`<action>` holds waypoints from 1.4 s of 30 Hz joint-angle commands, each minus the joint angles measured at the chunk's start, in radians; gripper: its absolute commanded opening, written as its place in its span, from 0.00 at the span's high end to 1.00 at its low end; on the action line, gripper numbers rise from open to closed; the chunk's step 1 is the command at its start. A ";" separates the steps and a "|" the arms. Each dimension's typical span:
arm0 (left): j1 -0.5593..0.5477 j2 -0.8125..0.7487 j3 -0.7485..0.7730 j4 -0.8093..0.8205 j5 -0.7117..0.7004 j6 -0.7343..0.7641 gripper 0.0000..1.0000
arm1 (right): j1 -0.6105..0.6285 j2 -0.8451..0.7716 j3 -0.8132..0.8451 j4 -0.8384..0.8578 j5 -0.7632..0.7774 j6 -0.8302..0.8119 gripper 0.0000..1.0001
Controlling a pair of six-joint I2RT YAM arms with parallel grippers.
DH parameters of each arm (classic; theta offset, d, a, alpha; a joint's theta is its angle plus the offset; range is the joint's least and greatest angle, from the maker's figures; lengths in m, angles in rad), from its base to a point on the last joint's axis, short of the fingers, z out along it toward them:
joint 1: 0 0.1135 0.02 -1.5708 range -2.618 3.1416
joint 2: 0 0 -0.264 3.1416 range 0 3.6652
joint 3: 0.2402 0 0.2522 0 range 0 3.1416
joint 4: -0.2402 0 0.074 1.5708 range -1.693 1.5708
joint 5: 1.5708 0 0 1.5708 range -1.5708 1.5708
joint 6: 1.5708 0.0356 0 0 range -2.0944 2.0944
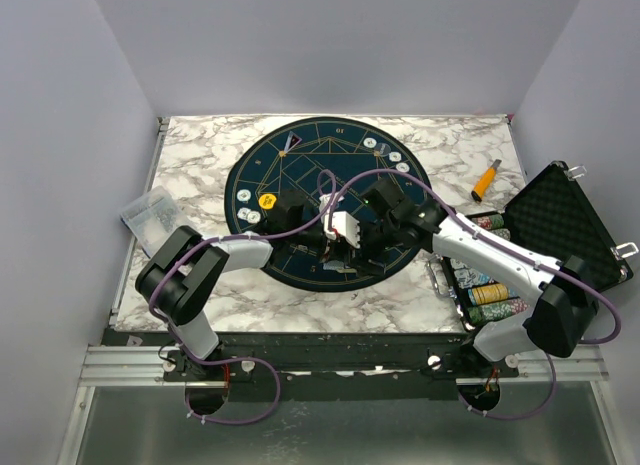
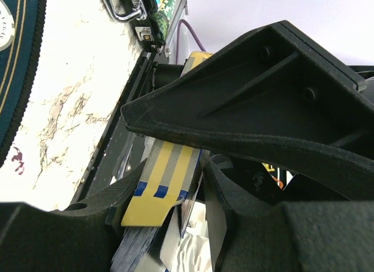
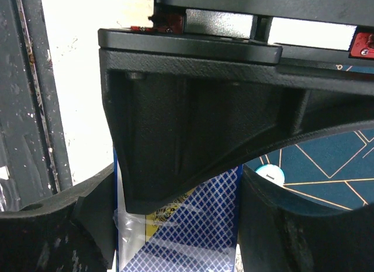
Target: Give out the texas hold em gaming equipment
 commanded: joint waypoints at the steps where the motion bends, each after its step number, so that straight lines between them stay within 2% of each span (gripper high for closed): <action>1: -0.009 -0.026 0.037 -0.007 -0.015 0.030 0.75 | 0.010 0.003 -0.033 0.057 -0.056 0.026 0.77; 4: -0.009 -0.037 0.039 -0.032 -0.022 0.050 0.68 | 0.011 0.001 -0.045 0.074 -0.053 0.034 0.91; 7: -0.009 -0.050 0.046 -0.091 -0.040 0.091 0.61 | 0.010 -0.004 -0.057 0.092 -0.046 0.045 0.99; 9: -0.009 -0.057 0.060 -0.154 -0.059 0.138 0.59 | 0.010 -0.008 -0.063 0.106 -0.045 0.049 0.99; 11: -0.009 -0.064 0.074 -0.219 -0.080 0.182 0.52 | 0.009 -0.011 -0.070 0.118 -0.047 0.053 0.99; 16: -0.009 -0.068 0.081 -0.245 -0.087 0.205 0.35 | 0.010 -0.016 -0.083 0.135 -0.055 0.053 0.99; 19: -0.009 -0.075 0.084 -0.249 -0.086 0.212 0.34 | 0.009 -0.021 -0.087 0.145 -0.055 0.055 0.99; 26: -0.003 -0.093 0.084 -0.273 -0.097 0.247 0.41 | 0.009 -0.043 -0.091 0.157 -0.040 0.059 0.99; 34: 0.003 -0.121 0.120 -0.322 -0.093 0.303 0.41 | 0.009 -0.063 -0.103 0.184 -0.033 0.070 0.99; 42: 0.040 -0.156 0.124 -0.353 -0.097 0.410 0.31 | 0.000 -0.089 -0.121 0.184 -0.028 0.063 0.99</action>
